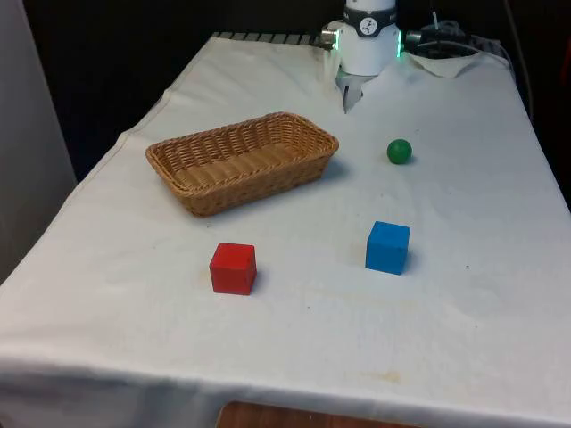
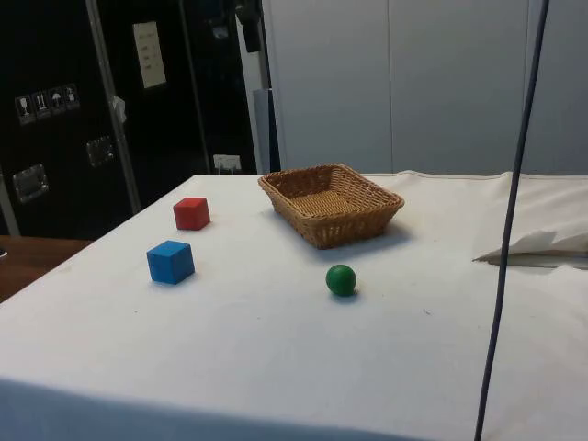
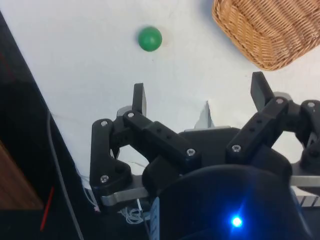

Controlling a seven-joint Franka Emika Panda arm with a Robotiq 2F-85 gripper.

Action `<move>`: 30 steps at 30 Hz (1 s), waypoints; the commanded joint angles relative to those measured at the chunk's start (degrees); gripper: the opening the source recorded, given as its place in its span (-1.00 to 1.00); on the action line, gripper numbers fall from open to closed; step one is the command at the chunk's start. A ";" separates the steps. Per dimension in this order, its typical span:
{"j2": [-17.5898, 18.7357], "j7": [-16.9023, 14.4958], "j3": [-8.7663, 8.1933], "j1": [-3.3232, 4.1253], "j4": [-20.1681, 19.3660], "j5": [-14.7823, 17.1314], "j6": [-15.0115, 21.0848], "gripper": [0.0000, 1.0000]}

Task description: Place all non-red objects into the basket.

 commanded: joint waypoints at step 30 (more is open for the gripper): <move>-13.92 0.63 0.46 -0.11 -18.33 -4.53 10.77 1.00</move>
